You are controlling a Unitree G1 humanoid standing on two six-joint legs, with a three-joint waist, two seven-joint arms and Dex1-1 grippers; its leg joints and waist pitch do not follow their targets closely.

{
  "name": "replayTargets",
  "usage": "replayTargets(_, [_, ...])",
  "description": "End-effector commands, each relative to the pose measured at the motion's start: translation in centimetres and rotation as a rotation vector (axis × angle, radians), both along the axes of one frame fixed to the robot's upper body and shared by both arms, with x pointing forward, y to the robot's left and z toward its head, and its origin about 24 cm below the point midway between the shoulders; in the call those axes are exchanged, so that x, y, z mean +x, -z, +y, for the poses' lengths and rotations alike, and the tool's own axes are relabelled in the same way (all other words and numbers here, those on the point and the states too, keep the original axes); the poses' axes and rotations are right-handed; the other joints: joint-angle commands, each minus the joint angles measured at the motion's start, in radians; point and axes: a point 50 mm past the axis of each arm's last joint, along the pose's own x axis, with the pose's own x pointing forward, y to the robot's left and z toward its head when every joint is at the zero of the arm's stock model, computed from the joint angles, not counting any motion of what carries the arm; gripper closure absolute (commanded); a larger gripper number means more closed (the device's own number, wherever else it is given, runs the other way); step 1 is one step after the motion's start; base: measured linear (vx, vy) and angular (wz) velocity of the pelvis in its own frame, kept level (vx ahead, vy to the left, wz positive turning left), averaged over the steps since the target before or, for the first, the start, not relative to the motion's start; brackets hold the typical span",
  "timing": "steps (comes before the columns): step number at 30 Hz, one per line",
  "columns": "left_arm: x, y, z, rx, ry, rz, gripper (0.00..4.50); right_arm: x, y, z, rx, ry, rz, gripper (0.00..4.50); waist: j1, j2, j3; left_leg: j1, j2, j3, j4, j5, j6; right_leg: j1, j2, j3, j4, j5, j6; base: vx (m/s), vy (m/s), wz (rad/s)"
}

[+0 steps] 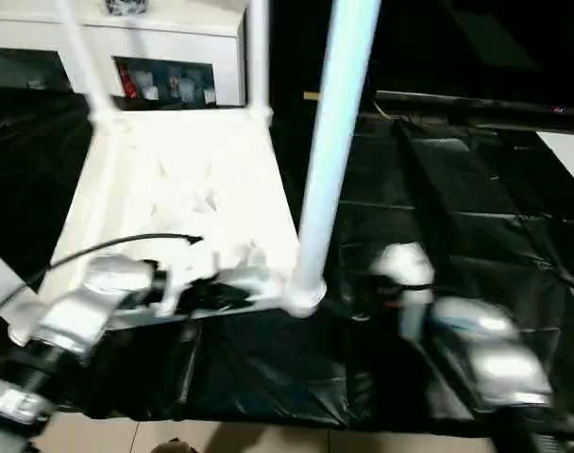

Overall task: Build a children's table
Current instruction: Rotate leg to tighten

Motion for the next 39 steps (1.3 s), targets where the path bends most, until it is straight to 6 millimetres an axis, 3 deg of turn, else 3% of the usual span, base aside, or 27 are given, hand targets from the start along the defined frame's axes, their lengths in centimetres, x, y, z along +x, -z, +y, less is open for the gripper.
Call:
replayTargets(1, [-0.3, -0.9, -0.9, -0.045, 0.097, -0.026, 4.50, -0.2, -0.9, -0.7, 0.021, 0.023, -0.019, 1.10, 0.001, -0.003, -0.054, 0.003, 0.002, 0.018, -0.058, -0.225, 0.063, 0.053, -0.036, 0.031, -0.061, -0.180, -0.207, 0.000, 0.000, 0.00])
replayTargets(4, [-0.7, -0.7, -0.2, -0.038, 0.140, -0.006, 4.50, 0.0, -1.1, -1.5, 0.021, 0.118, -0.028, 1.10, 0.009, -0.003, -0.056, 0.003, 0.001, 0.018, -0.056, -0.209, 0.054, 0.052, -0.035, 0.031, -0.057, -0.157, -0.207, 0.000, 0.000, 0.00])
replayTargets(8, [-0.7, -0.6, 0.0, -0.040, 0.143, -0.016, 4.50, 0.6, -0.5, -0.7, 0.001, 0.167, -0.037, 1.10, 0.007, -0.003, -0.057, 0.002, -0.001, 0.018, -0.056, -0.200, 0.043, 0.051, -0.035, 0.030, -0.054, -0.152, -0.203, 0.000, 0.000, 0.00])
replayTargets(10, [-0.5, -0.7, 0.3, -0.040, 0.133, -0.048, 4.50, 1.4, 0.0, 0.1, -0.006, 0.227, -0.043, 1.10, 0.005, -0.008, -0.056, -0.001, -0.002, 0.017, -0.057, -0.200, 0.036, 0.051, -0.036, 0.029, -0.055, -0.172, -0.194, 0.000, 0.000, 0.00])
replayTargets(11, [-0.2, -0.9, 0.7, -0.043, 0.104, -0.081, 4.50, 2.7, 0.6, 0.6, -0.049, 0.348, -0.062, 1.10, 0.000, -0.009, -0.055, 0.003, -0.003, 0.017, -0.059, -0.212, 0.020, 0.048, -0.038, 0.030, -0.058, -0.203, -0.185, 0.000, 0.000, 0.00])
replayTargets(13, [-0.1, -1.0, 0.9, -0.053, 0.085, -0.085, 4.50, 3.5, 0.9, 0.5, -0.086, 0.441, -0.070, 1.10, -0.004, -0.007, -0.054, 0.002, -0.005, 0.016, -0.062, -0.216, 0.003, 0.046, -0.039, 0.030, -0.059, -0.228, -0.179, 0.000, 0.000, 0.00])
replayTargets(14, [-0.1, -1.3, 1.2, -0.071, 0.068, -0.090, 4.06, 4.4, 1.2, 0.6, -0.077, 0.547, -0.068, 1.03, -0.004, -0.005, -0.055, 0.011, -0.004, 0.019, -0.062, -0.226, -0.011, 0.041, -0.040, 0.033, -0.060, -0.243, -0.174, 0.000, 0.000, 0.00])
replayTargets(15, [-0.1, -1.3, 1.2, -0.071, 0.068, -0.090, 3.95, 4.4, 1.2, 0.6, -0.077, 0.547, -0.068, 0.87, -0.004, -0.005, -0.055, 0.011, -0.004, 0.019, -0.062, -0.226, -0.011, 0.041, -0.040, 0.033, -0.060, -0.243, -0.174, 0.000, 0.000, 0.00])
replayTargets(17, [-0.2, -2.1, 1.6, -0.129, 0.026, -0.108, 3.95, 4.7, 1.3, 1.1, -0.038, 0.608, -0.067, 0.77, -0.005, -0.012, -0.055, 0.004, -0.004, 0.018, -0.062, -0.219, -0.010, 0.046, -0.040, 0.034, -0.053, -0.218, -0.172, 0.000, 0.000, 0.00])
replayTargets(18, [-0.2, -2.3, 1.7, -0.142, 0.016, -0.112, 3.95, 4.8, 1.3, 1.3, -0.034, 0.613, -0.069, 0.77, -0.004, -0.009, -0.055, 0.001, -0.003, 0.016, -0.063, -0.220, -0.010, 0.048, -0.042, 0.034, -0.051, -0.216, -0.174, 0.000, 0.000, 0.00])
replayTargets(19, [-0.3, -2.8, 1.9, -0.188, -0.025, -0.126, 3.75, 4.7, 1.3, 1.7, -0.019, 0.621, -0.078, 0.59, -0.005, -0.005, -0.054, 0.005, -0.003, 0.017, -0.062, -0.237, -0.010, 0.043, -0.039, 0.034, -0.052, -0.211, -0.178, 0.000, 0.000, 0.00])
replayTargets(20, [-0.4, -3.4, 2.2, -0.252, -0.094, -0.150, 3.60, 4.5, 1.1, 2.2, -0.004, 0.632, -0.090, 0.49, -0.006, -0.015, -0.055, 0.000, -0.003, 0.016, -0.061, -0.226, -0.005, 0.050, -0.038, 0.033, -0.046, -0.189, -0.180, 0.000, 0.000, 0.00])
replayTargets(22, [-0.4, -3.7, 2.3, -0.283, -0.131, -0.162, 3.53, 4.4, 1.1, 2.4, 0.003, 0.640, -0.096, 0.33, -0.008, -0.014, -0.053, -0.003, -0.002, 0.017, -0.061, -0.211, 0.002, 0.050, -0.036, 0.033, -0.044, -0.163, -0.180, 0.000, 0.000, 0.00])
replayTargets(24, [-0.2, -4.1, 3.1, -0.324, -0.355, -0.253, 3.43, 4.0, 0.9, 3.0, 0.013, 0.693, -0.121, 0.15, -0.013, -0.022, -0.053, -0.006, -0.004, 0.018, -0.059, -0.190, 0.012, 0.052, -0.033, 0.033, -0.044, -0.155, -0.166, 0.000, 0.000, 0.00])
replayTargets(26, [0.1, -3.9, 3.8, -0.328, -0.543, -0.312, 3.28, 3.6, 0.7, 3.4, 0.019, 0.717, -0.138, 0.06, -0.019, -0.019, -0.051, -0.006, -0.003, 0.017, -0.059, -0.194, 0.010, 0.052, -0.032, 0.033, -0.047, -0.153, -0.153, 0.000, 0.000, 0.00])
replayTargets(27, [0.1, -3.7, 4.4, -0.346, -0.717, -0.329, 3.15, 3.2, 0.6, 3.9, 0.025, 0.732, -0.147, 0.02, -0.023, -0.018, -0.051, -0.005, -0.001, 0.016, -0.060, -0.203, 0.007, 0.054, -0.030, 0.033, -0.048, -0.165, -0.137, 0.000, 0.000, 0.00])
replayTargets(29, [-0.1, -3.5, 4.5, -0.368, -0.807, -0.317, 2.96, 2.9, 0.4, 4.3, 0.029, 0.730, -0.152, 0.00, -0.024, -0.020, -0.049, -0.004, -0.004, 0.017, -0.062, -0.213, 0.008, 0.050, -0.029, 0.033, -0.055, -0.204, -0.120, 0.000, 0.000, 0.00])
replayTargets(30, [-0.4, -3.2, 4.5, -0.384, -0.889, -0.280, 2.96, 2.7, 0.3, 4.8, 0.035, 0.732, -0.161, 0.00, -0.024, -0.013, -0.048, -0.003, -0.005, 0.016, -0.063, -0.230, 0.003, 0.048, -0.030, 0.034, -0.060, -0.242, -0.107, 0.000, 0.000, 0.00])
replayTargets(31, [-0.5, -3.1, 4.5, -0.398, -0.910, -0.277, 2.96, 2.6, 0.3, 5.0, 0.027, 0.733, -0.160, 0.00, -0.026, -0.015, -0.048, -0.003, -0.001, 0.016, -0.063, -0.237, -0.002, 0.049, -0.029, 0.035, -0.059, -0.239, -0.105, 0.000, 0.000, 0.00])
replayTargets(32, [-1.7, -2.7, 4.3, -0.481, -1.031, -0.273, 2.96, 2.1, 0.7, 5.9, -0.026, 0.728, -0.158, 0.00, -0.030, -0.009, -0.046, -0.007, -0.001, 0.014, -0.064, -0.248, -0.008, 0.048, -0.027, 0.035, -0.062, -0.234, -0.106, 0.000, 0.000, 0.00])
replayTargets(33, [-2.2, -2.6, 4.2, -0.510, -1.068, -0.282, 2.96, 1.8, 1.0, 6.2, -0.050, 0.721, -0.158, 0.00, -0.032, -0.019, -0.044, -0.011, -0.003, 0.015, -0.065, -0.257, -0.010, 0.050, -0.026, 0.033, -0.067, -0.249, -0.099, 0.000, 0.000, 0.00])
replayTargets(35, [-2.7, -2.3, 4.3, -0.500, -1.105, -0.298, 2.96, 1.6, 1.3, 6.4, -0.060, 0.717, -0.151, 0.00, -0.034, -0.015, -0.044, -0.003, -0.007, 0.016, -0.066, -0.288, -0.002, 0.041, -0.022, 0.036, -0.074, -0.298, -0.081, 0.000, 0.000, 0.00])
replayTargets(36, [-3.2, -2.0, 4.3, -0.469, -1.138, -0.324, 2.96, 1.2, 1.7, 6.5, -0.061, 0.710, -0.141, 0.00, -0.031, -0.024, -0.045, -0.008, -0.004, 0.013, -0.066, -0.288, 0.001, 0.044, -0.022, 0.036, -0.072, -0.287, -0.070, 0.000, 0.000, 0.00])
replayTargets(37, [-3.5, -1.8, 4.2, -0.443, -1.163, -0.339, 2.96, 1.0, 2.0, 6.6, -0.065, 0.712, -0.136, 0.00, -0.032, -0.022, -0.041, -0.007, -0.002, 0.013, -0.068, -0.300, 0.003, 0.041, -0.022, 0.036, -0.076, -0.297, -0.062, 0.000, 0.000, 0.00])
replayTargets(38, [-3.9, -1.5, 4.1, -0.402, -1.187, -0.357, 2.96, 0.8, 2.3, 6.6, -0.081, 0.706, -0.139, 0.00, -0.037, -0.024, -0.039, -0.003, 0.004, 0.007, -0.072, -0.324, -0.008, 0.038, -0.012, 0.028, -0.076, -0.315, -0.054, 0.000, 0.000, 0.00])
replayTargets(39, [-4.2, -1.4, 4.0, -0.381, -1.203, -0.379, 2.96, 0.6, 2.7, 6.6, -0.104, 0.713, -0.134, 0.00, -0.039, -0.018, -0.040, 0.005, 0.008, 0.001, -0.072, -0.339, -0.027, 0.035, 0.003, 0.020, -0.073, -0.276, -0.062, 0.000, 0.000, 0.00])
